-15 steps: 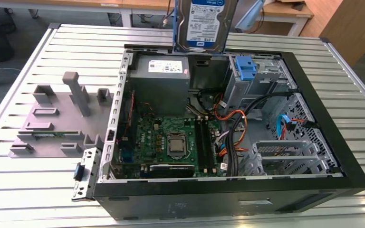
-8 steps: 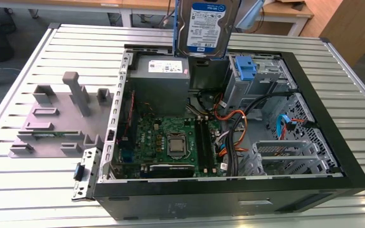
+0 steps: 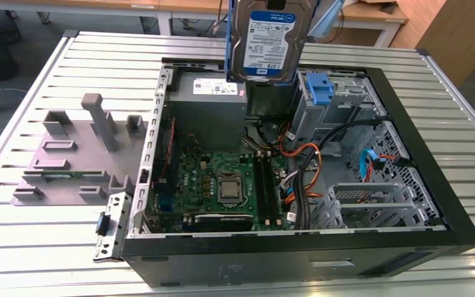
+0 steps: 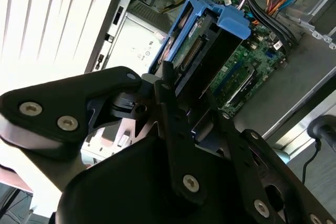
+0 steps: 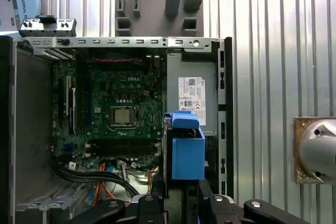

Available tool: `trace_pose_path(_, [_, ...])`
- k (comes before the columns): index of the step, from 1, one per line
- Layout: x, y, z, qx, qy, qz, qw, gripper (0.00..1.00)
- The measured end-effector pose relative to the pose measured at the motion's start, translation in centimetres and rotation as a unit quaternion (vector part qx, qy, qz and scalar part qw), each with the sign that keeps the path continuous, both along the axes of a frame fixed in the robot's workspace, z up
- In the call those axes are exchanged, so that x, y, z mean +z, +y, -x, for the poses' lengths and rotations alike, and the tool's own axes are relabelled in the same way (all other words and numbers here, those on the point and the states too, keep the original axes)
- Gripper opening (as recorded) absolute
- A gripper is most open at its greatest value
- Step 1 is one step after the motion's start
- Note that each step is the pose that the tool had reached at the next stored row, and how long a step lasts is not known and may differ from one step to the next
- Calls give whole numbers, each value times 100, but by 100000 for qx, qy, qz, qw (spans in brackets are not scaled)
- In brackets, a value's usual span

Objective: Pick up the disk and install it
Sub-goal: 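Pick up the disk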

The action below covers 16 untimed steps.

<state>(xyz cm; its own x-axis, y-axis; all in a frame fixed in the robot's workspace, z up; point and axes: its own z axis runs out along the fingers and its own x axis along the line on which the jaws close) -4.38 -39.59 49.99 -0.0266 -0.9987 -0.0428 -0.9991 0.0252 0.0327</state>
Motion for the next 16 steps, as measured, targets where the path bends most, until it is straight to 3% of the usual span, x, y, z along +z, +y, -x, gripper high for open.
trace_pose_path(10, [-34,-184,-1,1,80,11,100000,35])
trace_pose_path(11, [-55,-279,-1,-1,106,27,100000,35])
trace_pose_path(16, [-74,-371,-1,-1,126,54,100000,35])
